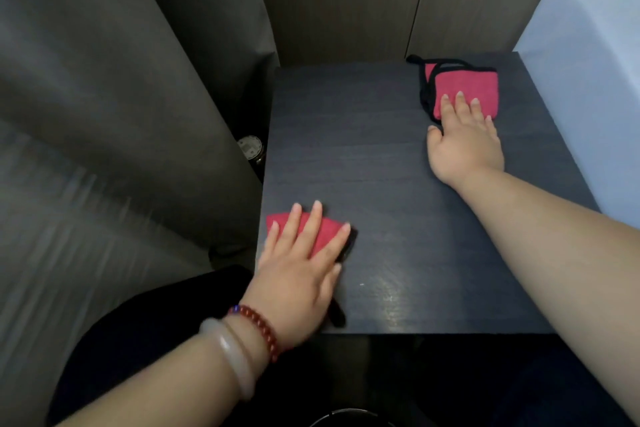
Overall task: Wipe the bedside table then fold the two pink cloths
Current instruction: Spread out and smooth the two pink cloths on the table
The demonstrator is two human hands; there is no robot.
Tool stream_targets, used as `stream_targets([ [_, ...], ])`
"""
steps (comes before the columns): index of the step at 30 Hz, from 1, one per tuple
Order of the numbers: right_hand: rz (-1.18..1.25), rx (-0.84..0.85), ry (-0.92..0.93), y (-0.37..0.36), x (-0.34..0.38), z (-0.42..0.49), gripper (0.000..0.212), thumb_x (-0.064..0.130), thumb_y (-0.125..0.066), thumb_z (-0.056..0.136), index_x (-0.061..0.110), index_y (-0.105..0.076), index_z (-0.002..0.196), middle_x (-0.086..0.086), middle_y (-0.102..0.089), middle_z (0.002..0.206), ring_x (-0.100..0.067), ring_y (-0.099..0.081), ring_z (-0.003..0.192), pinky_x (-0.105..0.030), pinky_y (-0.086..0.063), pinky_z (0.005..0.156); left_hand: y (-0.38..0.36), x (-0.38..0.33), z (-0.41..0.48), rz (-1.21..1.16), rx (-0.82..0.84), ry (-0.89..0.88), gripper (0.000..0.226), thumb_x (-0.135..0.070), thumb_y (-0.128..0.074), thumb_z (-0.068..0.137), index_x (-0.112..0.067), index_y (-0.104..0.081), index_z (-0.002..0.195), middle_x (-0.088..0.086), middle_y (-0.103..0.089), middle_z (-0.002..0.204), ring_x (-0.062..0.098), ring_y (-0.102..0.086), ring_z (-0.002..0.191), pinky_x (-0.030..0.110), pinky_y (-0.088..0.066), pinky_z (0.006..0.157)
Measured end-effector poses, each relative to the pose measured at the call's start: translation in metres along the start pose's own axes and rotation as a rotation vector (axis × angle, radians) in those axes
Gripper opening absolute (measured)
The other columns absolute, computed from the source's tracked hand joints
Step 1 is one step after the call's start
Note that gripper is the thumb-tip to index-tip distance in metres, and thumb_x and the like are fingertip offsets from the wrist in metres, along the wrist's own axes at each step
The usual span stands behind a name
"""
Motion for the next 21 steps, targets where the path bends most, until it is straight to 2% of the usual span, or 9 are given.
stream_targets([
  [2,-0.003,-0.002,-0.006,0.0,0.0,0.0,0.06,0.039,-0.022,0.098,0.022,-0.008,0.154,0.0,-0.004,0.162,-0.022,-0.001,0.148,-0.038,-0.003,0.121,-0.009,-0.007,-0.018,0.014,0.049,-0.048,0.056,-0.052,-0.011,0.095,-0.047,-0.008,0.151,-0.002,0.011,0.161,0.026,0.017,0.147,0.045,0.008,0.117],
  [4,-0.004,-0.001,-0.006,-0.001,0.002,-0.002,0.059,0.038,-0.022,0.098,0.022,-0.008,0.154,0.0,-0.004,0.162,-0.021,-0.001,0.148,-0.038,-0.003,0.121,-0.002,0.003,0.005,0.053,0.009,-0.035,0.055,-0.051,-0.014,0.096,-0.046,-0.011,0.151,0.0,0.005,0.162,0.029,0.01,0.148,0.05,0.001,0.119],
  [8,-0.001,0.01,0.036,0.0,0.009,-0.007,0.056,0.035,-0.022,0.099,0.024,-0.01,0.154,0.001,-0.006,0.162,-0.021,-0.003,0.148,-0.039,-0.004,0.12,0.011,0.032,0.076,0.017,0.037,0.235,0.052,-0.046,-0.02,0.101,-0.047,-0.004,0.15,0.001,0.014,0.162,0.029,0.017,0.147,0.05,0.008,0.117],
  [9,-0.003,0.016,0.046,0.0,0.01,-0.009,0.056,0.036,-0.022,0.1,0.025,-0.01,0.154,0.002,-0.006,0.162,-0.02,-0.003,0.148,-0.039,-0.004,0.12,0.009,0.027,0.077,0.013,0.039,0.249,0.053,-0.047,-0.019,0.101,-0.046,-0.002,0.151,0.002,0.015,0.162,0.03,0.019,0.146,0.051,0.009,0.116],
  [14,-0.027,0.058,0.079,-0.005,0.015,-0.02,0.057,0.042,-0.017,0.1,0.028,-0.004,0.153,0.005,0.0,0.162,-0.018,0.001,0.148,-0.04,-0.002,0.12,-0.014,-0.045,-0.006,0.029,0.021,-0.009,0.06,-0.054,-0.002,0.09,-0.048,-0.001,0.15,0.0,0.013,0.162,0.029,0.019,0.146,0.049,0.011,0.117],
  [16,-0.033,0.085,0.09,-0.006,0.019,-0.025,0.058,0.044,-0.016,0.1,0.028,-0.001,0.153,0.005,0.003,0.162,-0.018,0.003,0.148,-0.04,-0.001,0.12,-0.014,-0.037,-0.002,0.046,0.07,-0.021,0.059,-0.055,0.001,0.09,-0.049,0.0,0.149,-0.004,0.014,0.161,0.025,0.019,0.146,0.047,0.011,0.117],
  [21,-0.052,0.138,0.141,-0.011,0.025,-0.061,0.065,0.056,-0.011,0.097,0.029,0.009,0.152,0.006,0.015,0.16,-0.018,0.014,0.147,-0.04,0.004,0.12,0.01,0.043,0.053,-0.001,0.079,0.26,0.051,-0.046,-0.021,0.101,-0.047,-0.006,0.15,-0.001,0.012,0.162,0.026,0.015,0.147,0.052,0.004,0.118],
])
Point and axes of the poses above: each hand's wrist, its own z-axis towards the middle knuckle, its own y-axis out of the back of the hand, x = y × z, the point moved 9 cm from there along z, towards the middle knuckle
